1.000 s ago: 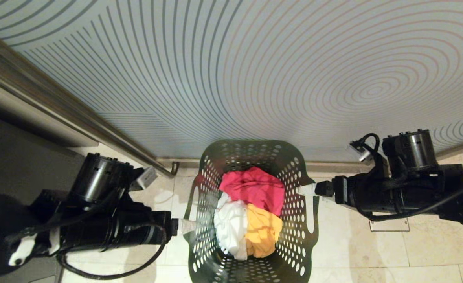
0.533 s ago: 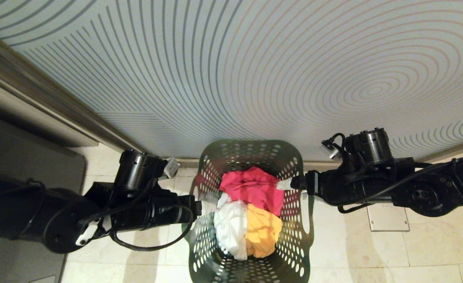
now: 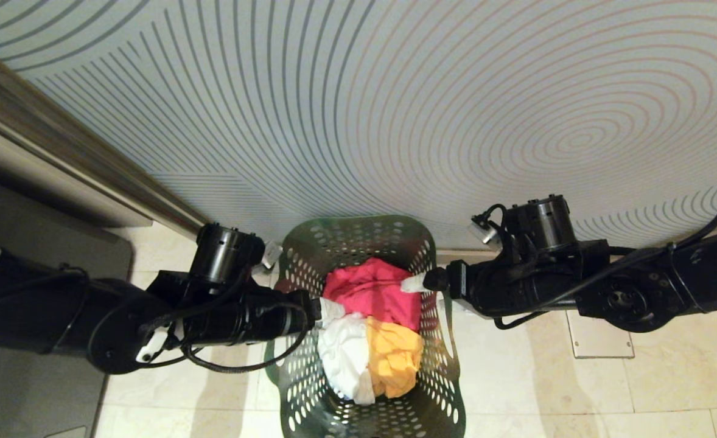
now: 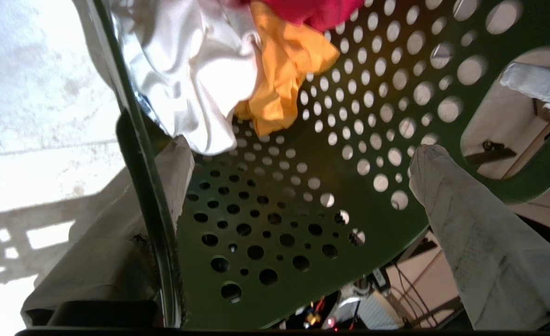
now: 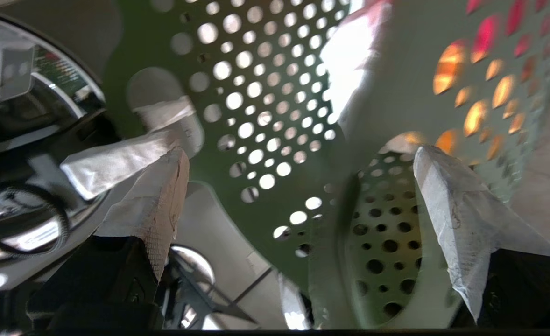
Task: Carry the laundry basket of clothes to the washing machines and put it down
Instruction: Pick up the clothes basket and put it beside the washing machine
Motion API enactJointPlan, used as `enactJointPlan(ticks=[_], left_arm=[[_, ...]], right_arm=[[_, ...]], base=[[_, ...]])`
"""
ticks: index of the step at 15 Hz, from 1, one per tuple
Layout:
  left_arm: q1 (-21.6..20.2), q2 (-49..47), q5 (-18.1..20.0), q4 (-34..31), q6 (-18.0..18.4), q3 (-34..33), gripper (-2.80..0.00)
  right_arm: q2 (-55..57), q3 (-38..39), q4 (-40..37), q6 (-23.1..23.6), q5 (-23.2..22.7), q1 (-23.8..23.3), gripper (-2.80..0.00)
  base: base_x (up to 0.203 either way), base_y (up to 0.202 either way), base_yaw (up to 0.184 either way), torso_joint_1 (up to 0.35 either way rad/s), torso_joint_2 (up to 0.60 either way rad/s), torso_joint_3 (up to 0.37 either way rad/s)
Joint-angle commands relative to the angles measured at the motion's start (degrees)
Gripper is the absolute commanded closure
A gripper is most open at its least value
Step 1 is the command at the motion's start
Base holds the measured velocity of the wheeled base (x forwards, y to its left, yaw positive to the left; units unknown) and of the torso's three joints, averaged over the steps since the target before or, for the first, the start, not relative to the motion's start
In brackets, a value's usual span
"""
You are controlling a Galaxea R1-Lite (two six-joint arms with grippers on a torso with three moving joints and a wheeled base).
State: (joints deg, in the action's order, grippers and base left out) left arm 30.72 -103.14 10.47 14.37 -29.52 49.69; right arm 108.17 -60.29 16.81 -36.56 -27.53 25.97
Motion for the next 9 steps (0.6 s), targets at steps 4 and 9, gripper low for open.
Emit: enactJointPlan(ticks=[4, 9], left_arm=[[0.92, 5.05, 2.35, -7.98, -1.19, 2.1, -2.8], [1.71, 3.6, 2.98, -10.68, -2.47, 2.25, -2.8]], right_arm=[[-6.16, 3.0, -1.54, -0.38, -0.37, 1.79, -2.8], [-3.47, 6.72, -0.76, -0.06, -0.85, 3.47, -2.8]], base=[[0.0, 0.0, 0.0, 0.0, 0.0, 0.0], [0.0, 0.0, 0.0, 0.0, 0.0, 0.0]])
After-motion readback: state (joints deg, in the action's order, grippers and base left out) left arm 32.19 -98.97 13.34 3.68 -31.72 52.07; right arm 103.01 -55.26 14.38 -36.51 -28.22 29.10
